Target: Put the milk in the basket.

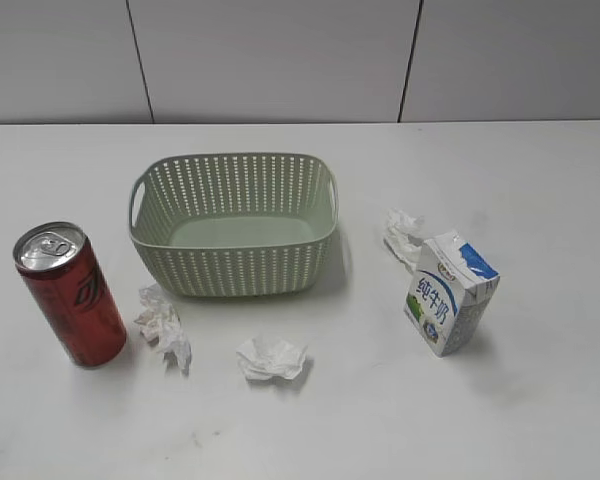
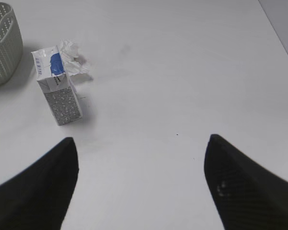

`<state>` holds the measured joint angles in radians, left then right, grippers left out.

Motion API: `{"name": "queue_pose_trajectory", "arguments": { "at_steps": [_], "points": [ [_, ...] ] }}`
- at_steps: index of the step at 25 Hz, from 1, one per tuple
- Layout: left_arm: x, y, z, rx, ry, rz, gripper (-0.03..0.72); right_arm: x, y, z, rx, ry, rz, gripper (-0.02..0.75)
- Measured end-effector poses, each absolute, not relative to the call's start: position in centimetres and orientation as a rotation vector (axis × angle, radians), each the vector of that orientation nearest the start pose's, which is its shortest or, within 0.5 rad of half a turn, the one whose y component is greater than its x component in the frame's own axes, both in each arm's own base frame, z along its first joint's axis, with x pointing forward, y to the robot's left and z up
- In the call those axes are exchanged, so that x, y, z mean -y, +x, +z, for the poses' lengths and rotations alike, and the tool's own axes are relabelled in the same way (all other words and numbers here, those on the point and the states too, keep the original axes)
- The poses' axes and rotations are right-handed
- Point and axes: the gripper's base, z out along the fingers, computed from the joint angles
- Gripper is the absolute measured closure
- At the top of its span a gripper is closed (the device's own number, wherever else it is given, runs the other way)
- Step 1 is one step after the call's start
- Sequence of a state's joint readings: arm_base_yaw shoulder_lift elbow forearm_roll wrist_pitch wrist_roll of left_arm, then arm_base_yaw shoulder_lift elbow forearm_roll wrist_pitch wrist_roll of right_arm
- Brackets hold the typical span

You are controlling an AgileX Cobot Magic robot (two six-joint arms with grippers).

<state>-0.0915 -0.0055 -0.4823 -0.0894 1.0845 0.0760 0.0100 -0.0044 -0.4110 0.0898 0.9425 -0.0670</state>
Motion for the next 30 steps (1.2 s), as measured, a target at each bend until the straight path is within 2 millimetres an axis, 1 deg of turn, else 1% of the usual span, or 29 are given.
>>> {"name": "queue_pose_trajectory", "arguments": {
  "at_steps": [14, 16, 19, 21, 25, 27, 30],
  "points": [
    [0.7, -0.6, 27.1, -2.071, 0.179, -0.117, 0.458, -0.7, 0.9, 26.2, -2.006, -0.07, 0.071, 0.108],
    [0.7, -0.6, 27.1, -2.071, 0.179, -0.117, 0.458, -0.7, 0.8, 26.8, -1.971, -0.068, 0.069, 0.099],
    [0.7, -0.6, 27.1, -2.071, 0.179, -0.117, 0.458, -0.6, 0.9, 28.6, -1.867, -0.061, 0.065, 0.081],
    [0.7, -0.6, 27.1, -2.071, 0.179, -0.117, 0.458, -0.6, 1.7, 29.5, -1.833, -0.055, 0.063, 0.077],
    [0.7, -0.6, 27.1, -2.071, 0.179, -0.117, 0.458, -0.6, 3.9, 30.4, -1.801, -0.035, 0.08, 0.076],
    [0.7, -0.6, 27.1, -2.071, 0.179, -0.117, 0.458, -0.6, 5.1, 30.7, -1.818, -0.027, 0.086, 0.076],
    [0.7, -0.6, 27.1, -2.071, 0.179, -0.117, 0.458, -0.7, 7.1, 30.9, -1.895, -0.02, 0.096, 0.076]
  ]
}}
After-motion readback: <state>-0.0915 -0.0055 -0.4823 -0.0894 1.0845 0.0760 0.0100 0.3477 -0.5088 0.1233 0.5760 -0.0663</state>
